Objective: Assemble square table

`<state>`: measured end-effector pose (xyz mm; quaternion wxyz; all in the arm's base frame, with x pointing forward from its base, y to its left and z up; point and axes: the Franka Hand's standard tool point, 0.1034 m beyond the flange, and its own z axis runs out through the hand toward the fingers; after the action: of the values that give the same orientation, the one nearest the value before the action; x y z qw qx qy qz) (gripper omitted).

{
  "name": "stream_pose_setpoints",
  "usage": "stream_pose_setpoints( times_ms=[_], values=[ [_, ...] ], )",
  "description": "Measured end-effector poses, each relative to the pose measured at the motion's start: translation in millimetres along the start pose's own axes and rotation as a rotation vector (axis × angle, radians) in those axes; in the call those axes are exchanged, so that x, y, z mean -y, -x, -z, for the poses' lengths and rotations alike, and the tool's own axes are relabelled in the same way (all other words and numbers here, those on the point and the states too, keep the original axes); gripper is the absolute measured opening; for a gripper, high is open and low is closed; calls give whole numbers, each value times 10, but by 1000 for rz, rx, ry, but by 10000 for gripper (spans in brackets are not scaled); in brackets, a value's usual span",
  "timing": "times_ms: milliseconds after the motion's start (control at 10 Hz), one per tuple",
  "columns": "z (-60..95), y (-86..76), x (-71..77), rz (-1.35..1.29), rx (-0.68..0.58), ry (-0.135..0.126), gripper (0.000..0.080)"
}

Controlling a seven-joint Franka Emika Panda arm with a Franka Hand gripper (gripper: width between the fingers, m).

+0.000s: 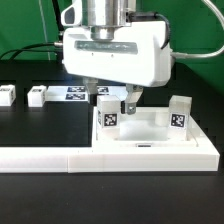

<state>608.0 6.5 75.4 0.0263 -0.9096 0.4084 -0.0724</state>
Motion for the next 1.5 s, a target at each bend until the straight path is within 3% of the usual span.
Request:
stream_pose_setpoints(
  times_ms=[500, 1200, 1400, 1500],
  values=[
    [-5, 4, -6, 517, 1, 0, 648],
    [-8, -23, -29, 859, -10, 15, 648],
    [-11, -25, -33, 856, -9, 16, 382],
    [-11, -25, -33, 854, -10, 16, 288]
  ],
)
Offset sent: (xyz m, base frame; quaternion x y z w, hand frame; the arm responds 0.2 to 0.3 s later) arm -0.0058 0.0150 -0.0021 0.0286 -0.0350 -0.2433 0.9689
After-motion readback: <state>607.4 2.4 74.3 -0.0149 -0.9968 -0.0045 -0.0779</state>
